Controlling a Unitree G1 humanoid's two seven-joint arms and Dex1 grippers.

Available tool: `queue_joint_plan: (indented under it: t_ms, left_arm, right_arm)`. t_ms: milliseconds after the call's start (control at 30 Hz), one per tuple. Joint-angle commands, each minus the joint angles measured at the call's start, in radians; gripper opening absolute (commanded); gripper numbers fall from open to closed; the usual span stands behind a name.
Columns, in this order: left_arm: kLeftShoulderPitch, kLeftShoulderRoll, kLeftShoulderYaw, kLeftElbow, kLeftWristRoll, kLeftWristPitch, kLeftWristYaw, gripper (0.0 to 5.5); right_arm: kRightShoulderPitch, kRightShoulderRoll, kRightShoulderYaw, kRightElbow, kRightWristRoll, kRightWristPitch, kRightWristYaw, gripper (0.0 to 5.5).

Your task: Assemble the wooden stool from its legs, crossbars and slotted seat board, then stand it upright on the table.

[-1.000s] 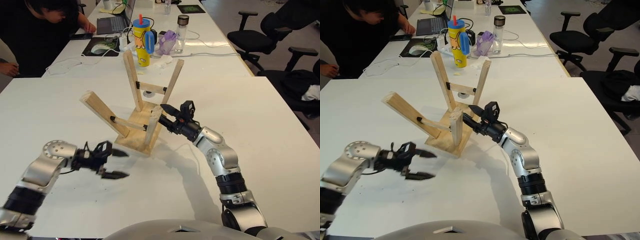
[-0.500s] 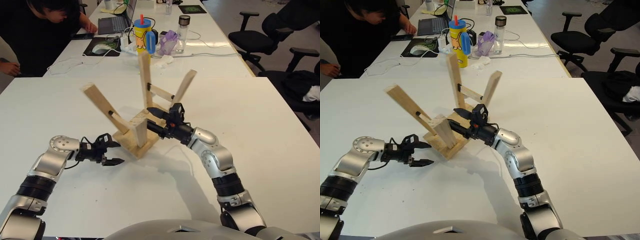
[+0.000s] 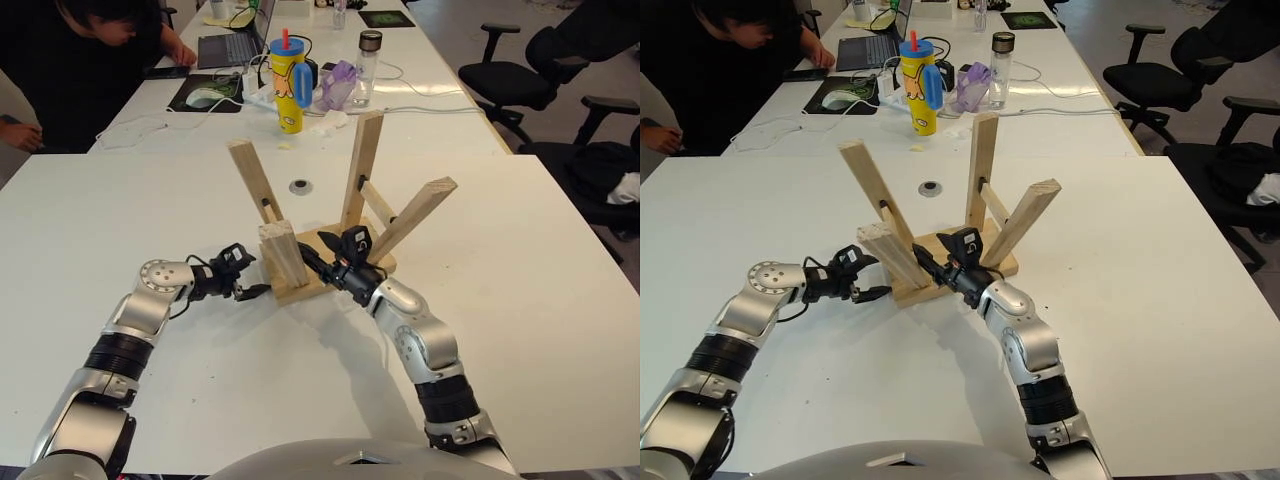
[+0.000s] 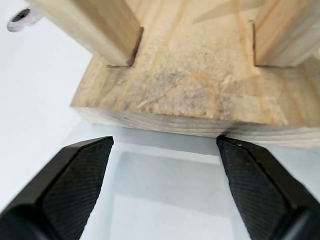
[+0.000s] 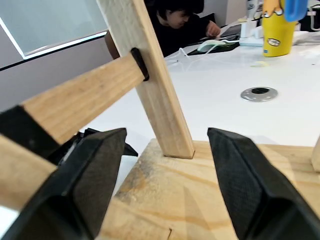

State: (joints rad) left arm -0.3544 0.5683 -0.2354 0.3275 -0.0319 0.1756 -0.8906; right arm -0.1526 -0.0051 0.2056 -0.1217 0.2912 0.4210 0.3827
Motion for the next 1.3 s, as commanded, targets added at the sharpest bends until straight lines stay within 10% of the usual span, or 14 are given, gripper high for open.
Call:
queue_joint_plan:
  t_ms: [33, 567, 767, 967, 1300]
  left_arm:
    - [0.003, -0.029, -0.024, 0.033, 0.043, 0.006, 0.032, 3.85]
    - [0.225, 0.002, 0.017, -0.306, 0.059, 0.217, 0.132, 3.85]
    - [0.335, -0.020, 0.039, -0.441, 0.066, 0.327, 0.231, 3.85]
    - [0.391, -0.039, 0.070, -0.507, 0.062, 0.344, 0.318, 3.85]
    - [0.474, -0.051, 0.070, -0.553, 0.061, 0.319, 0.371, 3.57]
  right_arm:
    - [0.019, 0.002, 0.041, -0.033, 0.006, 0.028, 0.017, 3.02]
    - [0.149, -0.017, 0.008, -0.257, 0.150, 0.205, 0.000, 3.02]
    - [0.257, -0.273, 0.013, -0.356, 0.287, 0.380, 0.196, 3.02]
    - [0.386, -0.431, -0.007, -0.348, 0.172, 0.320, 0.183, 3.02]
    - [0.655, -0.329, -0.247, -0.353, -0.015, 0.039, -0.105, 2.44]
